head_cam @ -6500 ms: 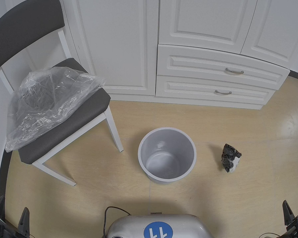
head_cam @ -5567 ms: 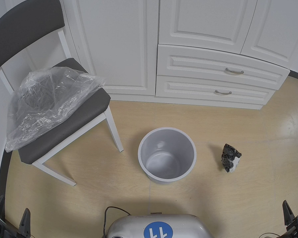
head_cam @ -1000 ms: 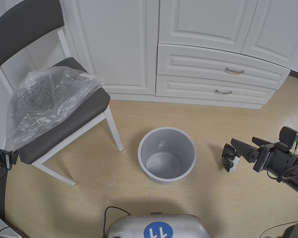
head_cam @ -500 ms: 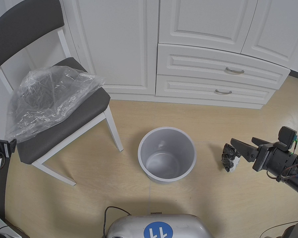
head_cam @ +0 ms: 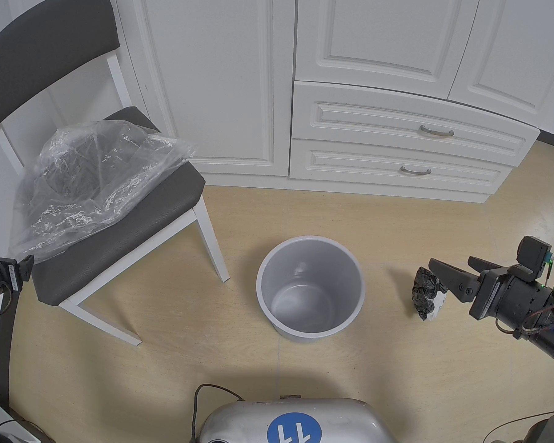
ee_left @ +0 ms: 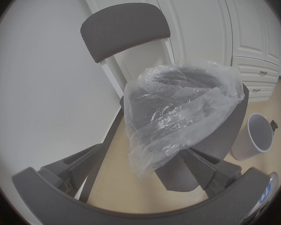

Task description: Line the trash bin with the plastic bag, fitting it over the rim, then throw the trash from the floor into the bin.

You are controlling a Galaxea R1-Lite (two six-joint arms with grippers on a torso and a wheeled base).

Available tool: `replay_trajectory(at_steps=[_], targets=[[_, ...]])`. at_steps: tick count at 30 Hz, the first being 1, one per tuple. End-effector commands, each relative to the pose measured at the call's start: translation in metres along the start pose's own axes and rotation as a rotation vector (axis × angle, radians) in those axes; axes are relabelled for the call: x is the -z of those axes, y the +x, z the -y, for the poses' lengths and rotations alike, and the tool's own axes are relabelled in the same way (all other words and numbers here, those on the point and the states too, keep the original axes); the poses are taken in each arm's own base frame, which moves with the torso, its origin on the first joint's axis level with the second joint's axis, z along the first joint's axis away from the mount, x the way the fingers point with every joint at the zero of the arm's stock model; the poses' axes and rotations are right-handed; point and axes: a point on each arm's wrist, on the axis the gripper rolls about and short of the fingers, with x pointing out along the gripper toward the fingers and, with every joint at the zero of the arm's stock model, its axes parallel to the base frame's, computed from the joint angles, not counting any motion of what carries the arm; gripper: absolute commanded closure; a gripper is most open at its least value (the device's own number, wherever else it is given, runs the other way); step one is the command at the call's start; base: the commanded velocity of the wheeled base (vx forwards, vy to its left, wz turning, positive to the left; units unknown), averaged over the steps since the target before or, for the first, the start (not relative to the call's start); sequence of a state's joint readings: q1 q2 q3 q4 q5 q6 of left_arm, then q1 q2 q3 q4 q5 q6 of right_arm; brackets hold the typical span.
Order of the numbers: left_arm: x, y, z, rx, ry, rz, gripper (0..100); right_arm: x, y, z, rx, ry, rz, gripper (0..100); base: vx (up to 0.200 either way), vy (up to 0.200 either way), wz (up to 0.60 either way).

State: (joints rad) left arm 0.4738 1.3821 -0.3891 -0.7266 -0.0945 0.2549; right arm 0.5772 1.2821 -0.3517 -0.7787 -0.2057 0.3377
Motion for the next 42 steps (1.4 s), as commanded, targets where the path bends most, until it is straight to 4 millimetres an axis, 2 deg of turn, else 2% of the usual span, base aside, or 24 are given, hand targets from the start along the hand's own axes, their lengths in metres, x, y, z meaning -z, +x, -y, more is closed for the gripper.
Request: replay_trajectory(at_steps=[1,9,15,22,29,37,42], targets=[[0.001,0.008,0.000,0.010,-0.022,-0.014,0,0.001,0.001,0.001,0.006,0.004,-0.003,0,0.000,0.000,0.00],[-0.006,0.020,-0.003,0.006,-0.108,-0.002,0,0.002,0.005,0.003,0.021,0.012,-0.014,0,0.000,0.000,0.00],[-0.022,0.018,-0.008,-0.005,-0.197,0.064,0,0.002,0.005,0.003,0.021,0.013,-0.012,0,0.000,0.000,0.00],[-0.031,0.020,-0.012,-0.013,-0.251,0.097,0,0.002,0.005,0.003,0.021,0.012,-0.014,0,0.000,0.000,0.00],[-0.023,0.023,-0.009,-0.006,-0.246,0.053,0,0.002,0.005,0.003,0.022,0.013,-0.015,0,0.000,0.000,0.00],[0.002,0.036,-0.010,-0.006,-0.170,-0.052,0,0.002,0.005,0.003,0.021,0.014,-0.014,0,0.000,0.000,0.00],[0.010,0.043,-0.012,0.015,-0.157,-0.081,0,0.002,0.005,0.003,0.020,0.013,-0.016,0,0.000,0.000,0.00]])
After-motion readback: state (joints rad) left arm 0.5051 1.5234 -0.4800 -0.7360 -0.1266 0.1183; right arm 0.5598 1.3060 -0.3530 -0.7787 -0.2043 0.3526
